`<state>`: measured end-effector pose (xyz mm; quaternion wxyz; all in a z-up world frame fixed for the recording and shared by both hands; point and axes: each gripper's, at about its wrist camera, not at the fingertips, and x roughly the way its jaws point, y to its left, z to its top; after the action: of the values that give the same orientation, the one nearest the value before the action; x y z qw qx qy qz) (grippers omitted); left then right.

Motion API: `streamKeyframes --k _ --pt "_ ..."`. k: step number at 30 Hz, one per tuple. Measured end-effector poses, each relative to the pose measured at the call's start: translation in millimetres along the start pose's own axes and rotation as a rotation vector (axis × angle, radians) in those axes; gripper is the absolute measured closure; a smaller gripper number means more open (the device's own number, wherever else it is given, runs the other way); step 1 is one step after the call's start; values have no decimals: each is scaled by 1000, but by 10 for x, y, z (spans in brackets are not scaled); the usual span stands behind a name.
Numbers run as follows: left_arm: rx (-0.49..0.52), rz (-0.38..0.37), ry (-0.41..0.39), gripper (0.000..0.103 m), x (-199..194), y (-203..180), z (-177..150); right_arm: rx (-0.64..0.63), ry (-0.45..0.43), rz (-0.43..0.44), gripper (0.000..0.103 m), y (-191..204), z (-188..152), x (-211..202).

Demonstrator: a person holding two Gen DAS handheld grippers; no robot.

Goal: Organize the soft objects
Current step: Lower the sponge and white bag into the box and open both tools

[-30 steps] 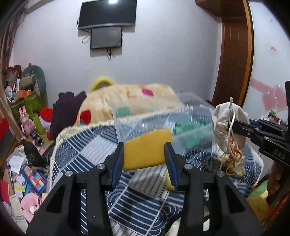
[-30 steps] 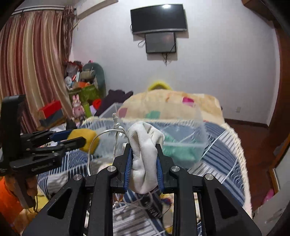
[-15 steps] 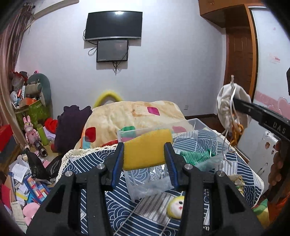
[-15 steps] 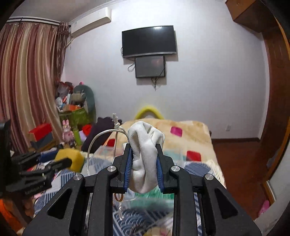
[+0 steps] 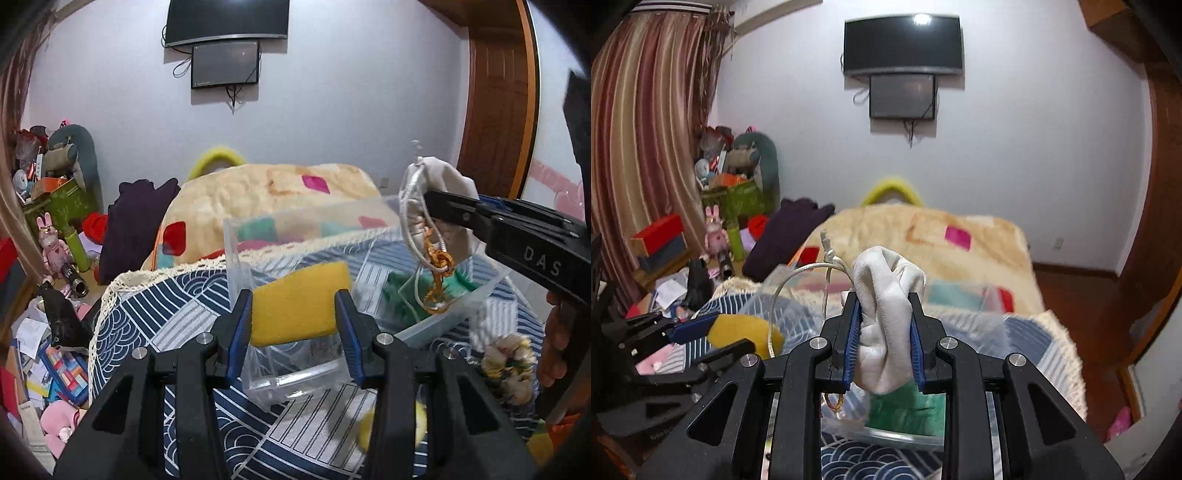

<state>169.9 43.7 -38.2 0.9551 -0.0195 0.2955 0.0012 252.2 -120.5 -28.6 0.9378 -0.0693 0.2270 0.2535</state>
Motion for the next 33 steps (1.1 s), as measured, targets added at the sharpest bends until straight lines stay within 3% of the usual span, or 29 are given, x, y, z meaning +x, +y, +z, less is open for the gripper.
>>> streamKeyframes --k 5,11,16,19,23,30,33 --pt "18 16 15 57 84 -56 -50 18 92 28 81 -30 -95 177" --pt "-5 -15 40 51 73 -45 -33 -59 191 38 80 35 -242 269" --pt "0 -33 57 46 14 -73 -39 -52 212 50 67 -15 -261 223" --pt "-9 -49 61 40 -34 -70 -38 -49 207 51 58 -45 -236 173" --pt "-13 -76 66 30 -116 -83 -41 -37 171 59 56 -73 -210 35" --pt "11 -48 8 17 -376 -141 -26 -21 71 53 51 -93 -123 -299" --pt "6 -44 -24 3 -504 -134 -31 -32 19 35 42 -101 -105 -471"
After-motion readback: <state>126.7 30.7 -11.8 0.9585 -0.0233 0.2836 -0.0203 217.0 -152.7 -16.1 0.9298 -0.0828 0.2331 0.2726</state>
